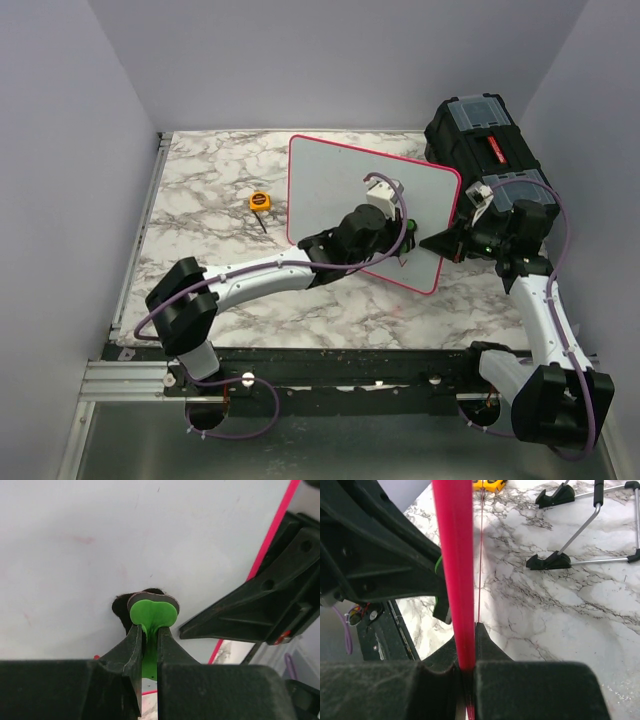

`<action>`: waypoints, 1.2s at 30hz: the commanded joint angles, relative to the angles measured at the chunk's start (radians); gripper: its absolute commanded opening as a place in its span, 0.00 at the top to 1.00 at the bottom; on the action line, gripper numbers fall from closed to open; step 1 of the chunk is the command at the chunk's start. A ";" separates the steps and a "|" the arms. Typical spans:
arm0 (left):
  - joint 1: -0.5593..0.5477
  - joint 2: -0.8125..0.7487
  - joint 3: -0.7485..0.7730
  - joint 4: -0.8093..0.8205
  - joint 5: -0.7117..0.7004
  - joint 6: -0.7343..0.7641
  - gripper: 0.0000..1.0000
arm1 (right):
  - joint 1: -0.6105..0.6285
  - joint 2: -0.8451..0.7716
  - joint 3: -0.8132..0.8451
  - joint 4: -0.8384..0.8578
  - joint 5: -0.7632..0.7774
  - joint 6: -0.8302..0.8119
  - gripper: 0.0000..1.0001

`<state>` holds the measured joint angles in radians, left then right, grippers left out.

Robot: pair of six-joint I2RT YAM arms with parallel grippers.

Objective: Erase the whiteboard
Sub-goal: Erase the whiteboard using the whiteboard eraser.

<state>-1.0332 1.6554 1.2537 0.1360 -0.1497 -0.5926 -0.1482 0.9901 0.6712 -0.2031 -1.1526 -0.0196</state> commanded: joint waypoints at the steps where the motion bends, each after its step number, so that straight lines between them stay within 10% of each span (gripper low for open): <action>1: -0.026 0.042 -0.121 -0.053 -0.190 0.034 1.00 | 0.010 -0.018 0.016 0.049 -0.087 -0.019 1.00; 18: 0.101 0.014 -0.249 0.098 -0.315 0.055 1.00 | 0.009 -0.020 0.013 0.057 -0.090 -0.010 1.00; 36: -0.103 0.128 -0.075 0.168 -0.229 -0.024 1.00 | 0.010 -0.015 0.015 0.051 -0.089 -0.018 1.00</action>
<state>-1.1004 1.7309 1.1576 0.2302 -0.4263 -0.5697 -0.1638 0.9943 0.6662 -0.1497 -1.0885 -0.0376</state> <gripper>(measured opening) 0.068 0.061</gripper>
